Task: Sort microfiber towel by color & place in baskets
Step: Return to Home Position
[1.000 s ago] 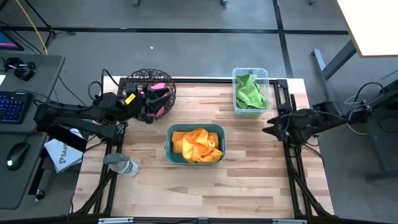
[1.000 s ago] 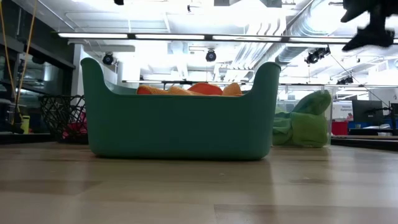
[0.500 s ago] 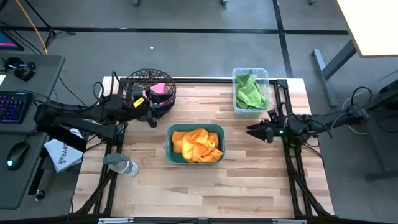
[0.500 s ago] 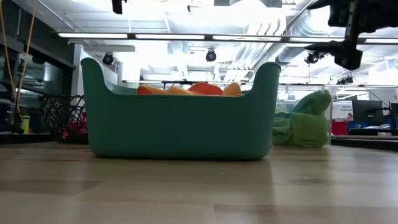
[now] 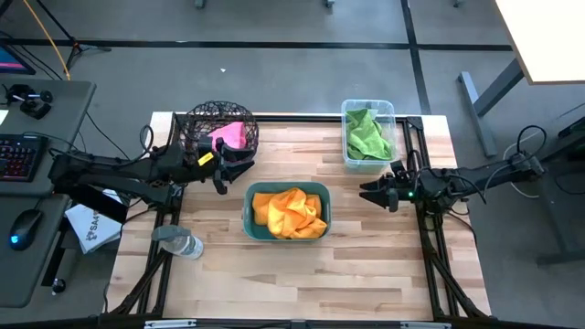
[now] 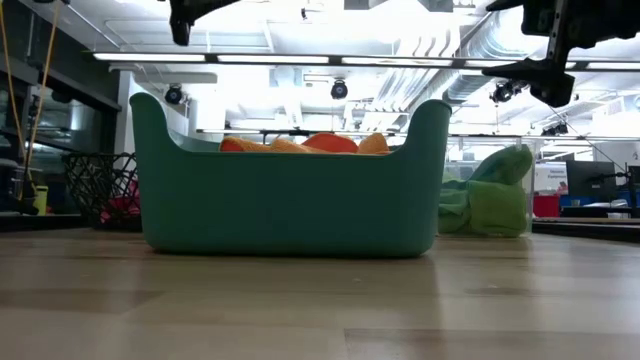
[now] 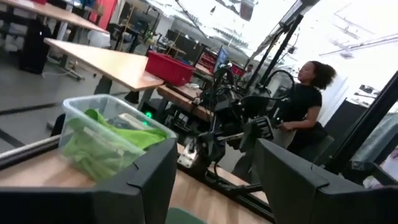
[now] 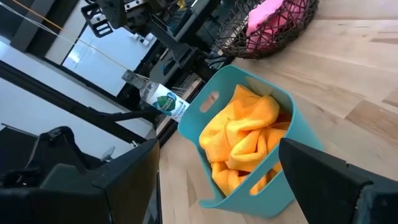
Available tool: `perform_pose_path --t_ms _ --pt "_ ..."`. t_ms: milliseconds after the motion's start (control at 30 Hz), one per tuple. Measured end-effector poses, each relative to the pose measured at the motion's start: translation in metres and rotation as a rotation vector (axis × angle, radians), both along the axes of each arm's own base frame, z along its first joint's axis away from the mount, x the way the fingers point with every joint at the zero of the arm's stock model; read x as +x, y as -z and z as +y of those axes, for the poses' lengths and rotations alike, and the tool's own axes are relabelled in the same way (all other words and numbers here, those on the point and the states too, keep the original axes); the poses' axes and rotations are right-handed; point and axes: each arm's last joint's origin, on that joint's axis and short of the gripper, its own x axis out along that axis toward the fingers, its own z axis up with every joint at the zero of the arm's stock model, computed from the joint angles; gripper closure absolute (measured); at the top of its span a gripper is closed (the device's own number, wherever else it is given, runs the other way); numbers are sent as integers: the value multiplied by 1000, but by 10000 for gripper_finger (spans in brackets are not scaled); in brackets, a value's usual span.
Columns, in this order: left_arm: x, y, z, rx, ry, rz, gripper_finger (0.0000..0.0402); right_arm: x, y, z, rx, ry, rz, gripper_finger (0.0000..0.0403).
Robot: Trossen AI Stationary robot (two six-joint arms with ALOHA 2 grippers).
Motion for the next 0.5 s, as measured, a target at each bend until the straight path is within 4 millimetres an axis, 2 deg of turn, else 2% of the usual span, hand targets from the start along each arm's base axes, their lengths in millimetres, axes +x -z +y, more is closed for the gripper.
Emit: perform_pose_path --t_ms 500 --pt "-5 28 0 -67 8 -44 220 0 0 0 -51 -10 3 77"
